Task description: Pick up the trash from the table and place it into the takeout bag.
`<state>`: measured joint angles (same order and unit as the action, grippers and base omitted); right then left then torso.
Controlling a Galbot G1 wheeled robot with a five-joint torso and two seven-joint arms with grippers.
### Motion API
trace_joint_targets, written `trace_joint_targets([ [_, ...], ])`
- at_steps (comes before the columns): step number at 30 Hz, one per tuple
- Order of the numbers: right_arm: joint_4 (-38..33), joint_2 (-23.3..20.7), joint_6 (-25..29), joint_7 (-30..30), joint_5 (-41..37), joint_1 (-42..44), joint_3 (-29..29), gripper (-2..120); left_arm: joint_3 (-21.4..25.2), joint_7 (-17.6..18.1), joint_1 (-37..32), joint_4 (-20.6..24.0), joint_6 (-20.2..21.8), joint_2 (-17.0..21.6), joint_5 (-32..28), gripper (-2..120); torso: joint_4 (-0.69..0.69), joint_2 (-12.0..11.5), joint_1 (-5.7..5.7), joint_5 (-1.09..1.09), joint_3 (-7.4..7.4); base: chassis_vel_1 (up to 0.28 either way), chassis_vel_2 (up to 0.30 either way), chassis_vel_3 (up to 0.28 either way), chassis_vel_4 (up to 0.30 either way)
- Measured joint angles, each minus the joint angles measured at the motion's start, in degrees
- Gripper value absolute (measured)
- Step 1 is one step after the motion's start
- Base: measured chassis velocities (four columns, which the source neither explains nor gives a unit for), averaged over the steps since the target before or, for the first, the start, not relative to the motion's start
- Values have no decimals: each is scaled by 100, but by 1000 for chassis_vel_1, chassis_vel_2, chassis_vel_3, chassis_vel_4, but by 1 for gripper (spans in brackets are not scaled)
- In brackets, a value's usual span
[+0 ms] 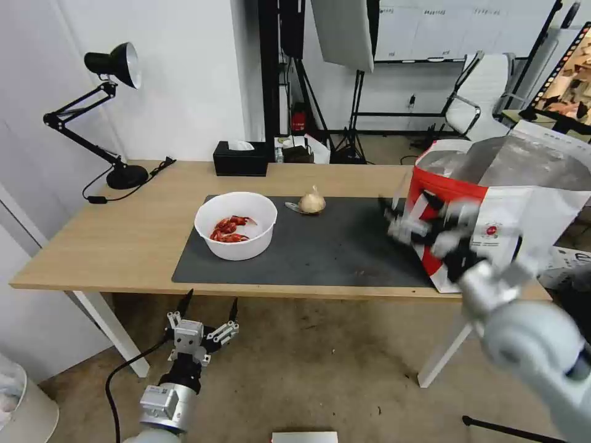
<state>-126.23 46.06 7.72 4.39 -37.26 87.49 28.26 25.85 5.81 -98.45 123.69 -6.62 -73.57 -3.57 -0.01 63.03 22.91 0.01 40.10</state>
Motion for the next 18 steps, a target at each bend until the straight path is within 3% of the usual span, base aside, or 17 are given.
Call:
trace_joint_targets([
  [3, 216, 632, 348, 40, 704, 889, 43, 100, -32, 0, 39, -117, 0, -5, -2, 100, -1, 0, -1, -2, 0, 0, 0, 0, 0],
  [7, 597, 1098, 622, 156, 1154, 1211, -52, 100, -49, -168, 27, -150, 127, -6, -1, 100, -1, 1, 0, -1, 0, 0, 0, 0, 0],
  [11, 860, 1336, 721, 204, 1333, 1221, -141, 100, -80, -242, 23, -194, 191, -6, 0, 100, 1, 0, 0, -1, 0, 0, 0, 0, 0],
  [18, 912, 1361, 640, 246, 1309, 1090, -208, 100, -90, -252, 27, -230, 205, 12, 0, 100, 1, 0, 1, -1, 0, 0, 0, 0, 0],
])
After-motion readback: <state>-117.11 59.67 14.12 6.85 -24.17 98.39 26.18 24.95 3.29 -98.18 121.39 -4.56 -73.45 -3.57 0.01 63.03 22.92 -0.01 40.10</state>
